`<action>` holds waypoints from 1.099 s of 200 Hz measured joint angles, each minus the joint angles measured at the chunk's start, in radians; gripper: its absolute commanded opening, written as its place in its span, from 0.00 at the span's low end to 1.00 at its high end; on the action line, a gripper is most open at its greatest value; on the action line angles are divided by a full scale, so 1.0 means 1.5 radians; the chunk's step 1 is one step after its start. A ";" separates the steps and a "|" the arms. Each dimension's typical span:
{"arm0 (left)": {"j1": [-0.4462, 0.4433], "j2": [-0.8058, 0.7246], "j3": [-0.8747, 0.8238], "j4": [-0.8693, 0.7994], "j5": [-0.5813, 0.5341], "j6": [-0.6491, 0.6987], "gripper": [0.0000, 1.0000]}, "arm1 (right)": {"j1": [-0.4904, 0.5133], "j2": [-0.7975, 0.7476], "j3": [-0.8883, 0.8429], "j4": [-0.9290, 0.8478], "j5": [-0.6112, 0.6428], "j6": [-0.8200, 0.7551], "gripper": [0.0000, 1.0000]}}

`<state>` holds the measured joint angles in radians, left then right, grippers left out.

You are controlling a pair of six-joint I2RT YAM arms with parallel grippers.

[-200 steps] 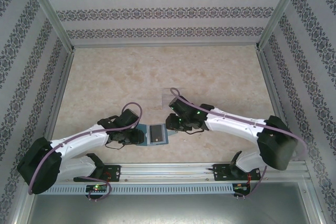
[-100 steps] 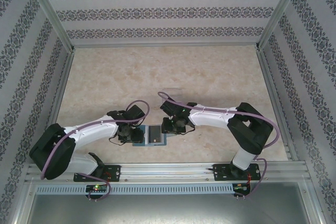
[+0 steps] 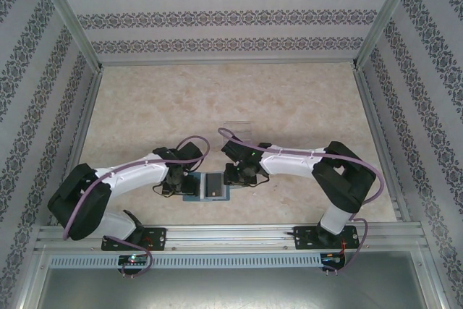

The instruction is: Take the credit cards out of the card holder

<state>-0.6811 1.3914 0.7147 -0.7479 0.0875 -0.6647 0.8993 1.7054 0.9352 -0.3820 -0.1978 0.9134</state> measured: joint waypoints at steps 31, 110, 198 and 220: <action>0.000 -0.066 0.021 -0.025 -0.020 0.000 0.75 | 0.000 -0.010 -0.010 0.006 0.009 0.003 0.31; 0.000 -0.131 0.077 -0.010 0.016 -0.013 0.50 | 0.005 -0.041 -0.015 0.006 0.026 0.008 0.30; 0.000 -0.068 0.055 0.134 0.145 -0.046 0.32 | 0.015 -0.042 -0.024 0.029 0.026 0.036 0.29; 0.001 -0.060 0.036 0.140 0.143 -0.049 0.32 | 0.019 -0.042 -0.031 0.039 0.023 0.040 0.28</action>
<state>-0.6804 1.3010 0.7692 -0.5381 0.3027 -0.7387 0.9276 1.6424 0.8894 -0.3229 -0.1635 0.9737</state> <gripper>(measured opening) 0.317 0.291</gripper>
